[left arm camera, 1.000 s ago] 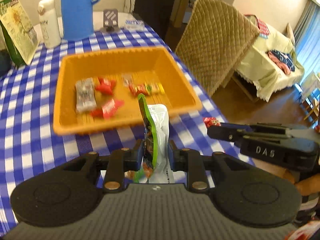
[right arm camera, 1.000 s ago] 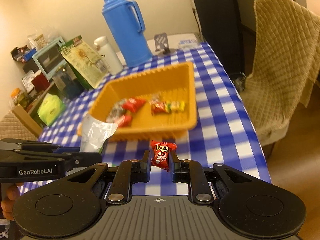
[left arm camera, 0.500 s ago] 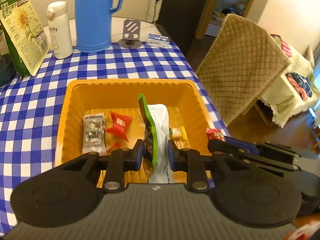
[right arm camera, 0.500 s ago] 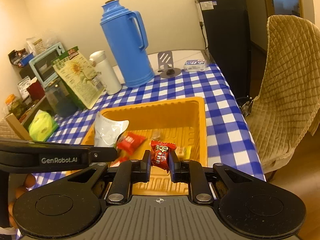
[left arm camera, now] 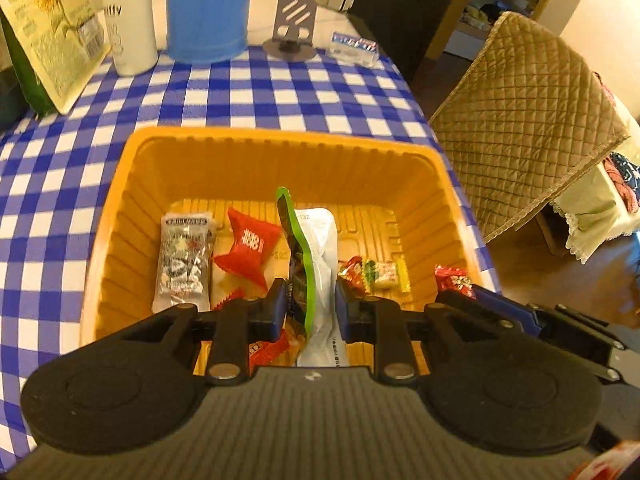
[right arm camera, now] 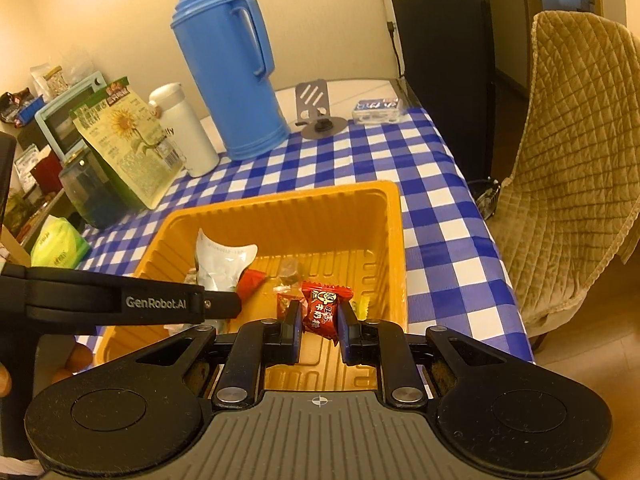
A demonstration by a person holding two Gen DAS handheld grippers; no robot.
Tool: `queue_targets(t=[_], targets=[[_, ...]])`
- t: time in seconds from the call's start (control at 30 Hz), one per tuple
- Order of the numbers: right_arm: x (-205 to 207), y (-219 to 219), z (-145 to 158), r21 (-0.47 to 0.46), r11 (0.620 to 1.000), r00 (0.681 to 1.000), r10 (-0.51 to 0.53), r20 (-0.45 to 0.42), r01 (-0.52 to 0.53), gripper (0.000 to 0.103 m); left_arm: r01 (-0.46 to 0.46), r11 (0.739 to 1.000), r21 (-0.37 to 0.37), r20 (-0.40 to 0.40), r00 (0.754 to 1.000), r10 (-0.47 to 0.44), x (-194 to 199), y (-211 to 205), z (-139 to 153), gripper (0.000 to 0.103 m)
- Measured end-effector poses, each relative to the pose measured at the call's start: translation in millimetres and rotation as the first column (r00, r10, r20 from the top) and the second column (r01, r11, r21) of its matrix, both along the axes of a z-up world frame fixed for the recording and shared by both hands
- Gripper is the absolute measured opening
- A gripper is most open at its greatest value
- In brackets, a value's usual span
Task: Organize snacks
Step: 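Open both grippers to drop the snacks into the orange tray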
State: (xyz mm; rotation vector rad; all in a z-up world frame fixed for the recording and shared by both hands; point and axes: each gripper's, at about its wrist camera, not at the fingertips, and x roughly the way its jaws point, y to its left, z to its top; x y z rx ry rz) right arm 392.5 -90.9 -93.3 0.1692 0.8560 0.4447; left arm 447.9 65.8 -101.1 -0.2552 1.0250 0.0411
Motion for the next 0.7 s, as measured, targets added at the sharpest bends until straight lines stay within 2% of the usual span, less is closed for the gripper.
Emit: queue_targets(t=[0.27, 0.53, 0.7], targets=[[6.4, 2.1, -7.8, -0.012, 1.000, 1.000, 0.006, -0.023, -0.006, 0.018, 0.007, 1.000, -0.020, -0.043, 0.999, -0.008, 0.6, 1.0, -14.7, 0.023], [11.6, 5.9, -14.8, -0.034, 0.999, 0.998, 0.023, -0.051, -0.024, 0.018, 0.043, 0.999, -0.003, -0.024, 0.999, -0.043, -2.1, 6.1, -7.3, 0.023], [15.5, 7.5, -19.1, -0.049, 0.998, 0.997, 0.025, -0.069, -0.028, 0.019, 0.046, 0.999, 0.004, -0.019, 0.999, -0.046, -3.5, 12.9, -4.1, 0.027]])
